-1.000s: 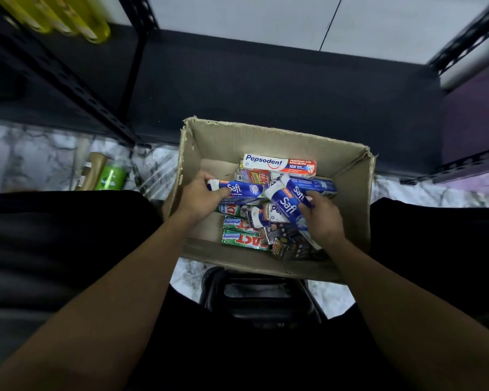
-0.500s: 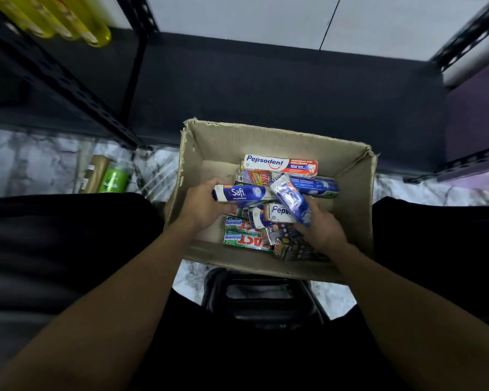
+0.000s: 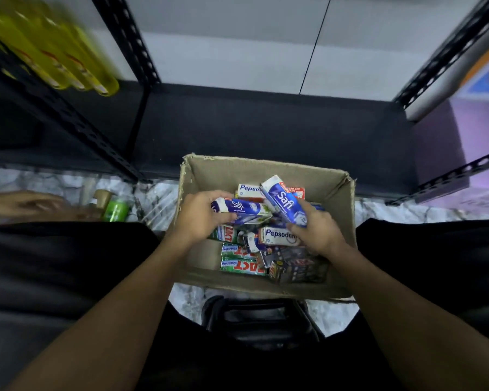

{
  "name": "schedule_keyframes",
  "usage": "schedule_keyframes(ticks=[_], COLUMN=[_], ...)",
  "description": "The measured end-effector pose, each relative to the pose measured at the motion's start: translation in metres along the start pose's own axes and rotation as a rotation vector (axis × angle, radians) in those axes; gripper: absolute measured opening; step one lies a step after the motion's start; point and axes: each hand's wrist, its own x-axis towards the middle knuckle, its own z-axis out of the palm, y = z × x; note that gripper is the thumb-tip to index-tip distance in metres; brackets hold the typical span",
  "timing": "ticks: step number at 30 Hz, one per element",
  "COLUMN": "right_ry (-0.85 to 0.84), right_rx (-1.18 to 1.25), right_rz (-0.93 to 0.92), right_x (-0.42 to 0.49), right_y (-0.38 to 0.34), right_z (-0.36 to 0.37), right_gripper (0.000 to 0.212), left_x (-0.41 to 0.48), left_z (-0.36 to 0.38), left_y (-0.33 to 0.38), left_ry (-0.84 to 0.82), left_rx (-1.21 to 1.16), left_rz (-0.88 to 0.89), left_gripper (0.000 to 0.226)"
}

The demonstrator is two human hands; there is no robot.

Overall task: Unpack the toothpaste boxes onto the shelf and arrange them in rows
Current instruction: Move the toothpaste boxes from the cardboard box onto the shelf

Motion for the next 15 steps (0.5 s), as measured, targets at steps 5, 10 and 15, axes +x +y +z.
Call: schedule_keyframes(ticks=[5, 10, 15], right_ry=[0.142, 0.288, 0.43], right_rx=[0.054, 0.023, -0.05], right_rz=[-0.099, -0.233, -0.343], right_x=[-0.015, -0.048, -0.097], right_y=[-0.039, -0.075, -0.109], right_z=[-0.064, -0.141, -0.212], right_gripper=[0.069, 0.063, 0.062], left_x=[-0.005, -0.025, -0.061], left_z=[-0.045, -0.098, -0.143], left_y=[0.053, 0.115, 0.176], left_ry=[0.109, 0.229, 0.285], left_rx=[-0.008, 0.008, -0.022], left_rz=[0.115, 0.29, 0.438], left_gripper=[0.044, 0.042, 0.04])
